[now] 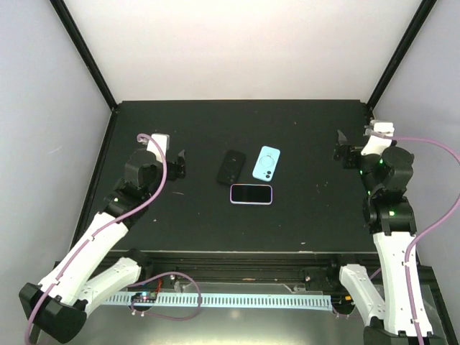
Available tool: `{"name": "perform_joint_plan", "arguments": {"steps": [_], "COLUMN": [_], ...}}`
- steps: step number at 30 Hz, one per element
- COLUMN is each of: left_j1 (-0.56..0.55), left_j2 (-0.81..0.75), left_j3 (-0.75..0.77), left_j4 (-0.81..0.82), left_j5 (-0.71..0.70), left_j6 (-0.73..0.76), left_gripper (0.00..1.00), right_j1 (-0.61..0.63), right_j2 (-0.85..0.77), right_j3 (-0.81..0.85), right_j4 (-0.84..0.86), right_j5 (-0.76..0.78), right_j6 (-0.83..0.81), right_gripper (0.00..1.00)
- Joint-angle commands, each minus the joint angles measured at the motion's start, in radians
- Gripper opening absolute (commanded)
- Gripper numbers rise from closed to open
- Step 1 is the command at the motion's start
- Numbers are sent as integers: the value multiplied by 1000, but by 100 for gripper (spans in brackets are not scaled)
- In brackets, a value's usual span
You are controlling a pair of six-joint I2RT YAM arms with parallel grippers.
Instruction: Take the phone out of the phone case
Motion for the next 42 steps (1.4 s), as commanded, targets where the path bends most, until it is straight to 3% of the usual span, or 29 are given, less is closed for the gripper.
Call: {"name": "perform_joint_plan", "arguments": {"steps": [1, 11, 17, 21, 29, 35, 42], "left_j1": [-33, -277, -410, -458, -487, -449, -383], "left_j2": [2, 103, 244, 345, 619, 816, 941], "left_j3": [-7, -35, -45, -51, 78, 226, 355], "left_j4": [-80, -194, -227, -193, -195, -205, -212], "left_j5": [77, 144, 183, 240, 291, 304, 295], "left_j6": [-82, -257, -346, -403, -468, -510, -530], "left_gripper": [98, 99, 99, 99, 99, 99, 99], "right_j1": [-6, -13, -4, 8, 15, 15, 17], "right_j2": [20, 163, 192, 174, 110, 112, 114], "right_j3": [-33, -76, -83, -73, -179, -199, -205], "right_j4": [-25, -188, -280, -320, -327, -322, -318], "right_j5": [-177, -472, -485, -485, -592, -599, -605], "right_j6": [-66, -271, -410, -418, -511, -531, -541], "right_gripper": [100, 100, 100, 96, 93, 93, 93]}}
